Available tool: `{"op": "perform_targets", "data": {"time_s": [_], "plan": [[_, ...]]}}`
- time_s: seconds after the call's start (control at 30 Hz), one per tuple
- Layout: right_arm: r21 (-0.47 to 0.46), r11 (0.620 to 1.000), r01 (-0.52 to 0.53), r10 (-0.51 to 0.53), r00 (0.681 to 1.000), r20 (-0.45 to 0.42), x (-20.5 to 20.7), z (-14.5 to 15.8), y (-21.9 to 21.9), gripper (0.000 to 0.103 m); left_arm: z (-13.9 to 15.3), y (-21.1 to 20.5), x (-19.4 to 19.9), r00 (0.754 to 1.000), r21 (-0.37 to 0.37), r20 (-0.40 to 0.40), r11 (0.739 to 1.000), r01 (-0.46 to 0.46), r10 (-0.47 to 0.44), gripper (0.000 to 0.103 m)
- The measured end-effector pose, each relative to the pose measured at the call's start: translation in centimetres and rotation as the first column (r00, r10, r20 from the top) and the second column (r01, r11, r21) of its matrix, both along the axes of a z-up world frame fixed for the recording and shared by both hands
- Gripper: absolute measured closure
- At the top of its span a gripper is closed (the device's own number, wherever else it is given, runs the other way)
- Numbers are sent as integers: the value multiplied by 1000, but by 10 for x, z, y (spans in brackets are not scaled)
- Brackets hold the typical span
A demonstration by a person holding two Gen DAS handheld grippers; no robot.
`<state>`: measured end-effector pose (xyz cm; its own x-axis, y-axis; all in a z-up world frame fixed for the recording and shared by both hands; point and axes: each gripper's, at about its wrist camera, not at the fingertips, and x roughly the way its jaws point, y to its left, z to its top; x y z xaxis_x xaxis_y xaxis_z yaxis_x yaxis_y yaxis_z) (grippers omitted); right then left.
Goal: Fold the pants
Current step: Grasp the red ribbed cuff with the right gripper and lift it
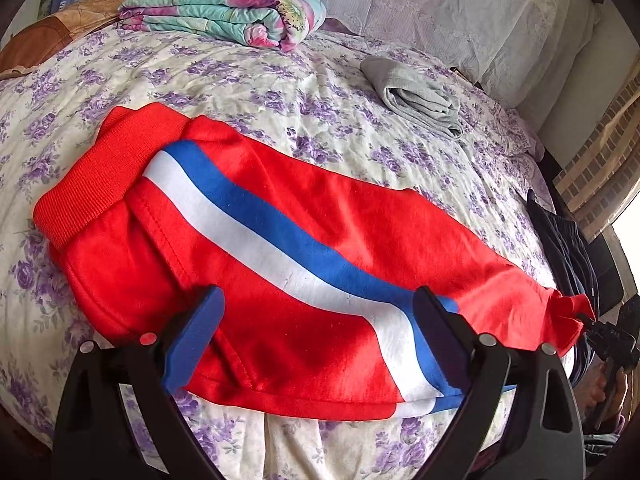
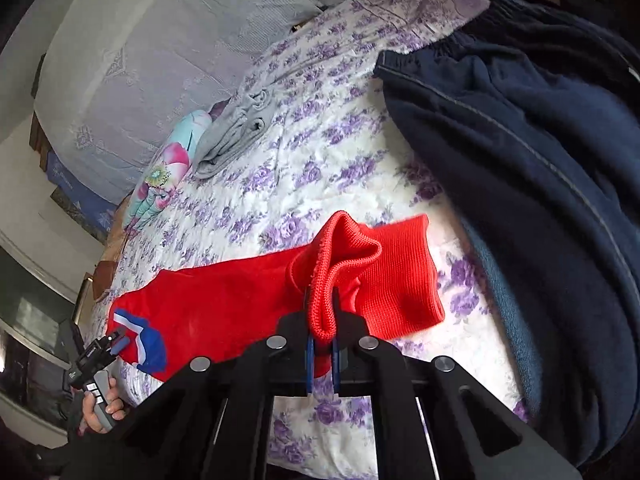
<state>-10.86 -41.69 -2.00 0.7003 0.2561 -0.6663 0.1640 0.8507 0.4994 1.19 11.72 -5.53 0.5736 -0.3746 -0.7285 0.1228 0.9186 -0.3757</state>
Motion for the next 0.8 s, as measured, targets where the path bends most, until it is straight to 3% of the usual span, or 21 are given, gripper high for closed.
{"op": "perform_targets", "data": {"time_s": [0.07,0.13,0.2,0.37,0.43,0.53,0.7,0.73,0.8], "plan": [[-29,999,-35,38,993,112,1,24,5,96,0,1,0,1000,-9,-2,1000,-3,3,11],[-81,994,-70,89,960,264,-4,57,5,97,1,3,1,1000,-34,-6,999,-11,11,11],[-148,986,-73,118,941,317,-10,69,2,97,1,3,0,1000,-37,-7,999,-11,11,11],[-81,995,-53,58,996,63,-3,-20,-29,97,-2,-6,-5,1000,6,19,1000,8,-8,11],[-52,998,-44,48,996,77,-11,-38,-32,96,-3,-10,-7,999,42,30,999,9,-10,11],[-22,999,-36,39,989,144,-17,-31,-32,96,-2,-15,-6,999,82,33,997,10,-13,10],[-54,996,-76,89,943,320,-22,10,-26,96,-1,-7,-2,1000,4,23,1000,5,-5,10],[-61,996,-62,78,949,305,-18,8,-29,96,-3,-7,-3,1000,-3,29,1000,4,-4,10],[-81,996,-45,58,984,171,-3,-14,-32,92,-5,-10,-5,999,9,40,1000,8,-9,10]]}}
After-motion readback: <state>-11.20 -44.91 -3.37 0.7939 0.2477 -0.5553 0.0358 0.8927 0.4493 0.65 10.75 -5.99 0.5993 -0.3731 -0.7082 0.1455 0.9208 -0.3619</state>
